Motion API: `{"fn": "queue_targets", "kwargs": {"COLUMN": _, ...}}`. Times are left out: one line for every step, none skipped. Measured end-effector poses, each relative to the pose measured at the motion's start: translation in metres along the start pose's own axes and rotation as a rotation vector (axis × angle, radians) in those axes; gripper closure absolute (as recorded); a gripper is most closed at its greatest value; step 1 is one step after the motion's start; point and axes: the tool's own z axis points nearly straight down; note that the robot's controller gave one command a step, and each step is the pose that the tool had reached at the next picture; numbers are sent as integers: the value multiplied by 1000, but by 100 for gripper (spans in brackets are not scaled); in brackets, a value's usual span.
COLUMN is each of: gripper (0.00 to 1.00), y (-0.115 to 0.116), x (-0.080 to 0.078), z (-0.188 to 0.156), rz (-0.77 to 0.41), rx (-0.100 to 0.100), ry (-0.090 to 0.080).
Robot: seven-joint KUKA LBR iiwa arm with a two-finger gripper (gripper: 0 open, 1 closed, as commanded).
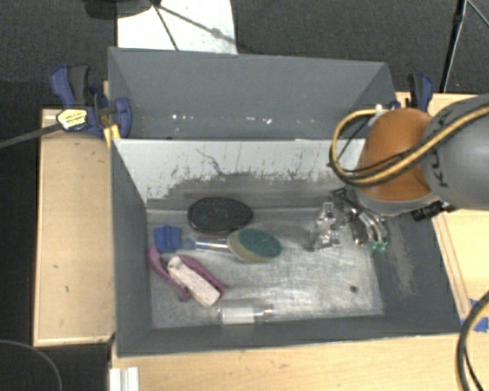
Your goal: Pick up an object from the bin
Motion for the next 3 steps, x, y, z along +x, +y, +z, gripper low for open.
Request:
{"fn": "queue_targets", "kwargs": {"gripper": 0, "y": 0, "x": 3, "z": 2, "rz": -2, "rx": 0, "ry": 12}}
{"fn": "queue_targets", "kwargs": {"gripper": 100, "y": 0, "x": 0, "z": 0, "rz": -3, "rx": 0, "ry": 0}}
{"fn": "queue_targets", "kwargs": {"gripper": 0, "y": 0, "x": 3, "z": 2, "rz": -5, "rx": 0, "ry": 11}}
